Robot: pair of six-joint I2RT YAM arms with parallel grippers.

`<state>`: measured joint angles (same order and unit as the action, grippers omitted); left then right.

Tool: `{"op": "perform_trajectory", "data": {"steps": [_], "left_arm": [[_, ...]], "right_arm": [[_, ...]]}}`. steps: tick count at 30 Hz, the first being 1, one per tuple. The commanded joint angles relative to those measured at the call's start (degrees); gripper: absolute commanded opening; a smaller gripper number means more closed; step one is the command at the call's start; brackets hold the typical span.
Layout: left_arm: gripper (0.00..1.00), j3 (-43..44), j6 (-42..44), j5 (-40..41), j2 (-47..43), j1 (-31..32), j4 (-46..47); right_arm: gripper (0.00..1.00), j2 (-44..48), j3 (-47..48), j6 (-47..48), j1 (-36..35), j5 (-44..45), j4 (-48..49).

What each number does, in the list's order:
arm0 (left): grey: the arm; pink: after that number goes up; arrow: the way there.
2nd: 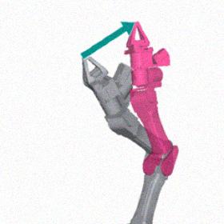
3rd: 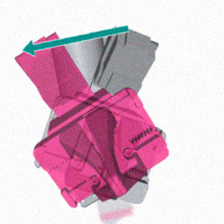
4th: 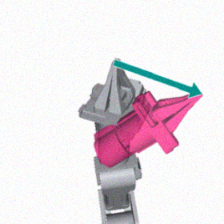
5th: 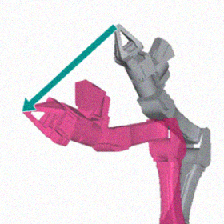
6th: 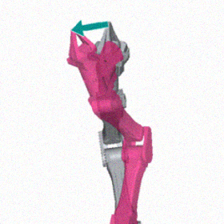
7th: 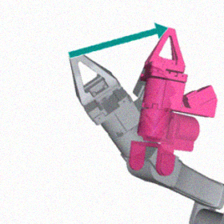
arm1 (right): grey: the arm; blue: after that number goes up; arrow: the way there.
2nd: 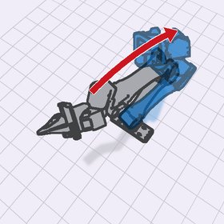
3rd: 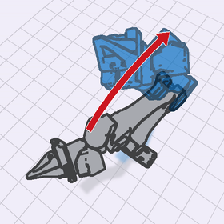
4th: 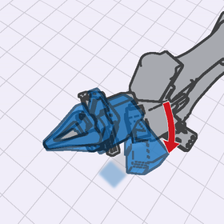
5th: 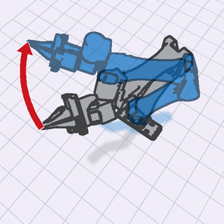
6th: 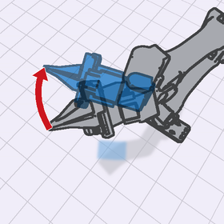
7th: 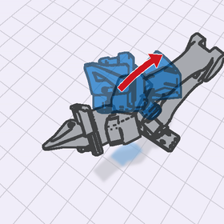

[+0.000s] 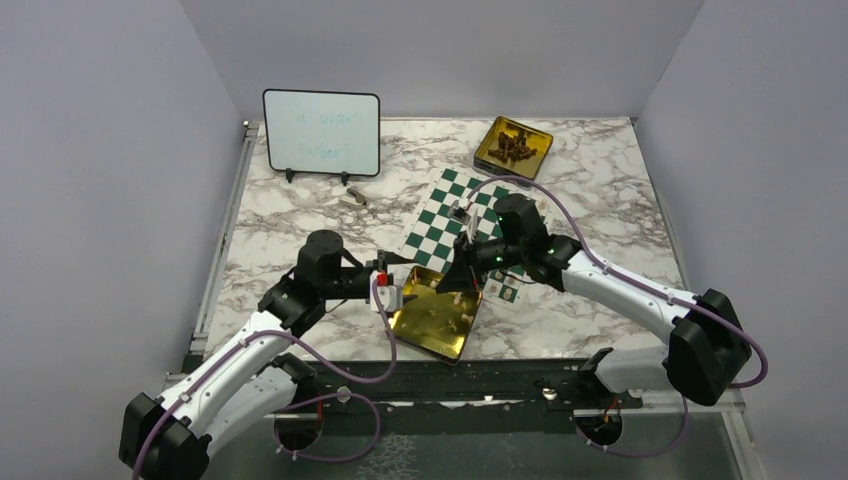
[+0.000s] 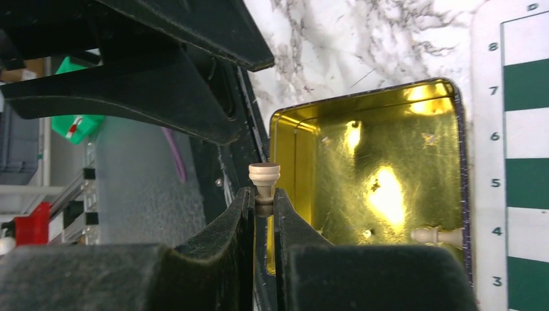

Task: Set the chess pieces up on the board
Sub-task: Adjust the chess piece.

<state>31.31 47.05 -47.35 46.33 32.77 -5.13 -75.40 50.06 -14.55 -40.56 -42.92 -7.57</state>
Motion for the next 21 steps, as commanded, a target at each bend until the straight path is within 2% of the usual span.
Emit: {"op": "perform_trajectory", "data": {"steps": [1, 4, 9, 15, 21], "left_arm": [[0.67, 2.1, 8.7, -4.9, 1.2, 1.2, -2.6], [0.67, 3.2, 10.8, -4.5, 2.8, 2.6, -5.0], [0.63, 4.4, 12.5, 0.9, 4.1, 7.0, -7.4], [0.6, 4.8, 12.9, 1.4, 4.1, 8.3, -7.4], [0.52, 6.0, 13.4, 1.2, 6.0, 9.4, -8.0]], "right_arm": [[0.11, 1.9, -0.8, -1.7, -0.3, -5.7, -0.4], [0.11, 1.9, -1.1, -2.9, -0.3, -6.6, 0.9], [0.11, 0.1, -1.2, -3.5, -0.3, -8.3, 2.6], [0.11, -2.0, -0.5, -3.8, -0.3, -9.1, 3.2], [0.11, -2.7, 0.1, -4.4, -0.2, -10.7, 4.1]]}}
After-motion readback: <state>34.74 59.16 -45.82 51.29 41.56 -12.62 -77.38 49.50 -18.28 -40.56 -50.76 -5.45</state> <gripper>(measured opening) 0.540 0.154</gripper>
